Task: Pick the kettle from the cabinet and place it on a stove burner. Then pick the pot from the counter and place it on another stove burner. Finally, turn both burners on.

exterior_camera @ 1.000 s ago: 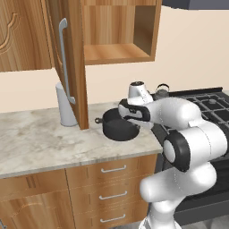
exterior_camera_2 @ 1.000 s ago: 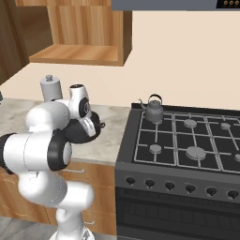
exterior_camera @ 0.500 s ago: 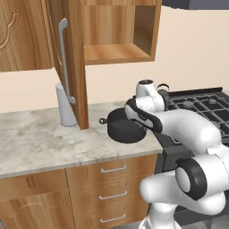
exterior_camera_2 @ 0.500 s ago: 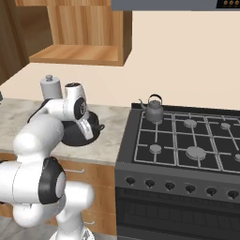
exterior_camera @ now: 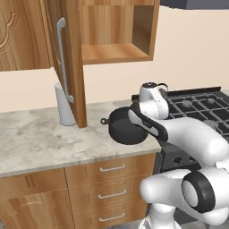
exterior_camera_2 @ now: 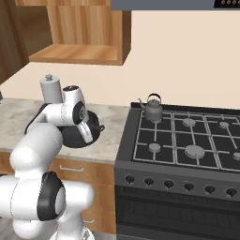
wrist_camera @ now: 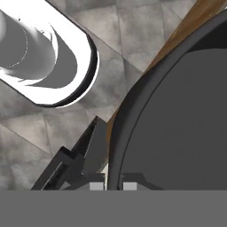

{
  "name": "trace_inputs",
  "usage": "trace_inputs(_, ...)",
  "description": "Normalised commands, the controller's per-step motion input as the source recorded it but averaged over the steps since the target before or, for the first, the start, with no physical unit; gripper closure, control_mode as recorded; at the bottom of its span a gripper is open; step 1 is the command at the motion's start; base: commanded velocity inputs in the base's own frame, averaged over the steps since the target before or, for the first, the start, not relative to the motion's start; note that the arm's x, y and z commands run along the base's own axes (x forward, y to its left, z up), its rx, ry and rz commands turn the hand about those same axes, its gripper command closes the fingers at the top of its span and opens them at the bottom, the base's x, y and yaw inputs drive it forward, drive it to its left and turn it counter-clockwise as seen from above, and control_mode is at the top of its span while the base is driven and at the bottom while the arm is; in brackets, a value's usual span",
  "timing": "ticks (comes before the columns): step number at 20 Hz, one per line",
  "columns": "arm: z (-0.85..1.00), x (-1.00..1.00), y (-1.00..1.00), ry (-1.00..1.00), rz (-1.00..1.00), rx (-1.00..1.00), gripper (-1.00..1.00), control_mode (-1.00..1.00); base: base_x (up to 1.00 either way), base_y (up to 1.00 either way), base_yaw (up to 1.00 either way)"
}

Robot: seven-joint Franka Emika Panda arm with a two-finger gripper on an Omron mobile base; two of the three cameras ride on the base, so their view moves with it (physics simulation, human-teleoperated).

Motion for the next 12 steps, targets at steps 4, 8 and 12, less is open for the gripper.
trace_inputs(4, 0.00, 0.00, 0.00, 0.00, 0.00, 0.00, 1.00, 1.00, -0.33, -0.46, -0.04)
trace_inputs(8, 0.00, 0.00, 0.00, 0.00, 0.00, 0.00, 1.00, 1.00, -0.21, -0.53, -0.03)
trace_inputs(12, 0.00, 0.00, 0.00, 0.00, 0.00, 0.00, 1.00, 1.00, -0.07, -0.60, -0.02)
